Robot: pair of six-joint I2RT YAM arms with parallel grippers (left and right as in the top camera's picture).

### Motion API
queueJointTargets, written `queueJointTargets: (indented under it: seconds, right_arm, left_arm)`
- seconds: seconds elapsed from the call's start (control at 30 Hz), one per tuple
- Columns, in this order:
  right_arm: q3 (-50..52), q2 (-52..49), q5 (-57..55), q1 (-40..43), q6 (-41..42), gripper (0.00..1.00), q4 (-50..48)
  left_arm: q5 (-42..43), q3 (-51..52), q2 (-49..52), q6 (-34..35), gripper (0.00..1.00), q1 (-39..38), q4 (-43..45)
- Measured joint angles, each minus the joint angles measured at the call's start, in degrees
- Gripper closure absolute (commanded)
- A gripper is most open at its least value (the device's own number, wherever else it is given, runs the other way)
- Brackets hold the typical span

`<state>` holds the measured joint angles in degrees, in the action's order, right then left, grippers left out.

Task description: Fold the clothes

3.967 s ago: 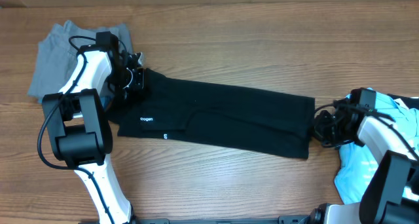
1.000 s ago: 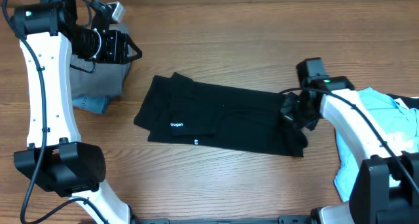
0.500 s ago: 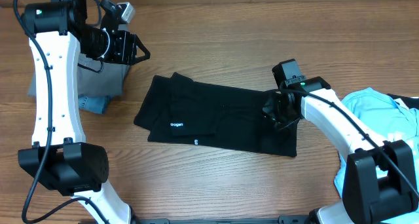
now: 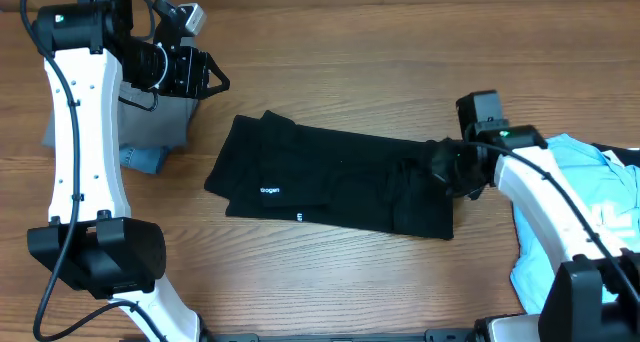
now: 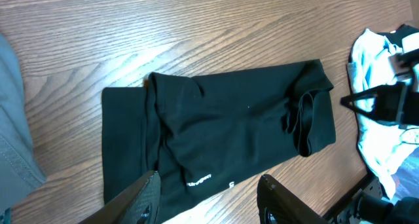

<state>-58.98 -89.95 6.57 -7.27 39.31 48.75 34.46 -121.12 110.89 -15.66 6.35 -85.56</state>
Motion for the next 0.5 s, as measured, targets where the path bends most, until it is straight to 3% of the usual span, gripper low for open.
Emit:
queueJointTargets:
  seconds: [0.23,0.37,0.47,0.5]
  right_arm:
    - [10.97,-3.78,7.98,-1.20,9.05,0.96,-27.80]
    - [12.07,-5.20,15.93,-3.74,9.14,0.95,-46.69]
    - [10.19,-4.31,21.86,-3.28,5.68,0.91,-44.92]
    - [8.83,-3.45,22.64,-2.49,3.21,0.84,-37.68]
  left_arm:
    - [-0.17,0.00,0.00,0.00,0.48,0.00,-0.22]
    - [-0.17,0.00,0.00,0.00,0.48,0.00,-0.26]
    - [-0.20,0.00,0.00,0.00,0.47,0.00,-0.28]
    - [-0.20,0.00,0.00,0.00,0.46,0.00,-0.66]
